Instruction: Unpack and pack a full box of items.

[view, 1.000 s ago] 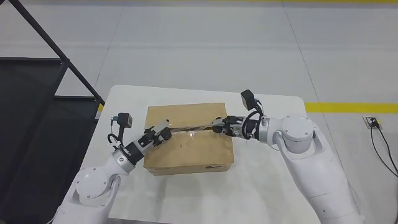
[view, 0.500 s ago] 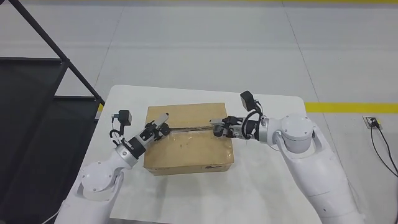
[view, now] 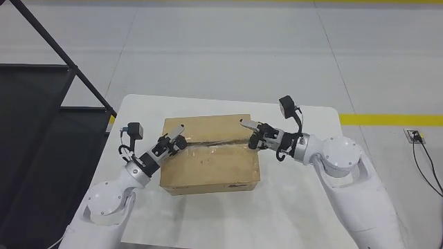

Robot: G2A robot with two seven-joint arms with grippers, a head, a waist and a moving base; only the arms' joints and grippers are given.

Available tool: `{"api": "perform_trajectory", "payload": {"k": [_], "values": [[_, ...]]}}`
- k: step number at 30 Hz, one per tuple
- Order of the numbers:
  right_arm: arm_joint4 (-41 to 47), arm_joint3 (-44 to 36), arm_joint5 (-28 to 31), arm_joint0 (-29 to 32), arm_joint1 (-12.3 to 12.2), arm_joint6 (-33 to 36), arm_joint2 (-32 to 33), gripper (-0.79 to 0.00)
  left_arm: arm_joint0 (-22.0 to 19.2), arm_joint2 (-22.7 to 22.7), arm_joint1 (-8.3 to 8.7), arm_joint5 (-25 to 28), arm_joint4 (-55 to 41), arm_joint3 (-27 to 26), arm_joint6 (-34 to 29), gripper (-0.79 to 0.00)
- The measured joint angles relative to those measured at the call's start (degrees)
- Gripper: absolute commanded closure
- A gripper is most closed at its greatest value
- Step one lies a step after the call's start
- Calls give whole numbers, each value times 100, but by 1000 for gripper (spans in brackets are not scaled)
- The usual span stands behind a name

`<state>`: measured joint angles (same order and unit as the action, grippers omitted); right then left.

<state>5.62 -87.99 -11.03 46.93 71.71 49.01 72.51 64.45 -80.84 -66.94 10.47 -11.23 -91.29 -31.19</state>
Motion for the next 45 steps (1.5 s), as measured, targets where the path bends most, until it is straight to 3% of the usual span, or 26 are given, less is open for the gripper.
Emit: {"api": "perform_trajectory", "payload": {"k": [8, 10, 15, 22, 26, 35, 40, 45], "values": [[-528, -1072, 2018, 980, -105, -550, 313, -785, 246, -262, 23, 207, -246, -327, 94, -785], [-696, -1187, 2257, 1121, -119, -535, 261, -785, 330, -366, 30, 245, -359, -408, 145, -785], [-839, -863, 1818, 755, -90, -84, -192, -785, 506, -631, 54, 260, -552, -455, 188, -785], [-998, 16, 1687, 11, 74, -648, -882, -785, 646, -761, 71, 316, -600, -302, 181, -785], [-776, 308, 1706, -306, 146, -635, -1088, -785, 708, -840, 78, 340, -665, -270, 184, -785], [-570, 18, 2135, -218, 131, -549, -1005, -785, 746, -886, 88, 332, -699, -263, 165, -785], [-658, -70, 2077, -113, 96, -565, -892, -785, 802, -905, 96, 380, -700, -226, 83, -785], [-722, 77, 1966, -284, 102, -17, -1098, -785, 873, -955, 113, 408, -674, -176, -31, -785]]}}
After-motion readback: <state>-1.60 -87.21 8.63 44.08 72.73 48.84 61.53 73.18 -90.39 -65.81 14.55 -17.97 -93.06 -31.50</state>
